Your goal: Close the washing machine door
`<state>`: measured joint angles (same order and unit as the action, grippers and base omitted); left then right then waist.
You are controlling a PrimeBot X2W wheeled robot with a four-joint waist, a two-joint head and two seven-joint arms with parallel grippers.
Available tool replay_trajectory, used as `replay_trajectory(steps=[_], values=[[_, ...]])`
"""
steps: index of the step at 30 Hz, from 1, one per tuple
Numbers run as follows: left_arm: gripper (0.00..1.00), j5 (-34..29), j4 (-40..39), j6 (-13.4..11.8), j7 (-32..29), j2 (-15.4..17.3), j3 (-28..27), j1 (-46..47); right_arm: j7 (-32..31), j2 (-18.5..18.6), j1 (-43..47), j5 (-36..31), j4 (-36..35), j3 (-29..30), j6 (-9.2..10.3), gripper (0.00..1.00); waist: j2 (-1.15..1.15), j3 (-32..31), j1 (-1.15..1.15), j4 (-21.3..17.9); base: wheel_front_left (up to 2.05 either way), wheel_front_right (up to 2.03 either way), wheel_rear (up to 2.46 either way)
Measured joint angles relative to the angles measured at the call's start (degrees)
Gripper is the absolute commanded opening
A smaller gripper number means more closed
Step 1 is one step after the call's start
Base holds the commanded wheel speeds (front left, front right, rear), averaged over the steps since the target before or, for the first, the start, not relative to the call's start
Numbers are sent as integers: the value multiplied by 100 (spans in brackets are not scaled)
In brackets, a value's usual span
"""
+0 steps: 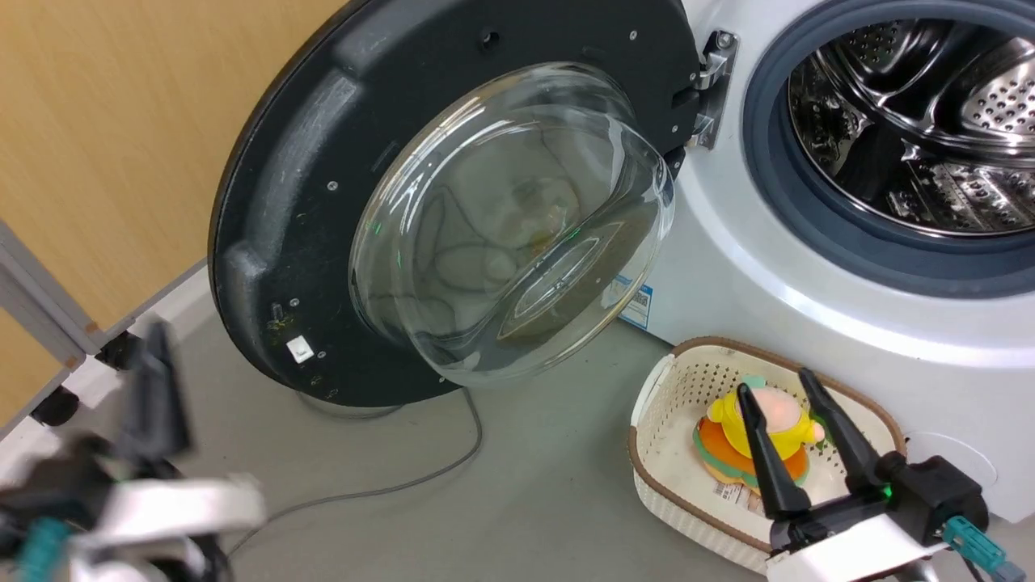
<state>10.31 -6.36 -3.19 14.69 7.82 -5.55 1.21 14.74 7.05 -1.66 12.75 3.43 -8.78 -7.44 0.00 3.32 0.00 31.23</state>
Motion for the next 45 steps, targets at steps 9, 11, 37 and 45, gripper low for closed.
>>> replay_trajectory(steps=[9, 11, 37, 45], values=[[0, 1992, 1195, 542, -1015, 572, -1065, 1808, 0, -7, 271, -104, -226, 357, 0, 100, 0, 168, 0, -27, 0, 0, 0], [0, 2510, 1649, 556, -1389, 643, -1290, 2248, 0, -22, 333, -125, -282, 420, 0, 100, 0, 183, 0, -38, 0, 0, 0], [0, 5212, 4286, 642, -4963, 799, -1871, 3808, 0, -9, 363, -170, -396, 413, 0, 100, 0, 439, 0, -414, 0, 0, 0], [0, 5670, 3673, 789, -6230, 783, -1703, 3297, 0, -109, 366, -168, -363, 553, 0, 100, 0, 206, 0, -498, 0, 0, 0]])
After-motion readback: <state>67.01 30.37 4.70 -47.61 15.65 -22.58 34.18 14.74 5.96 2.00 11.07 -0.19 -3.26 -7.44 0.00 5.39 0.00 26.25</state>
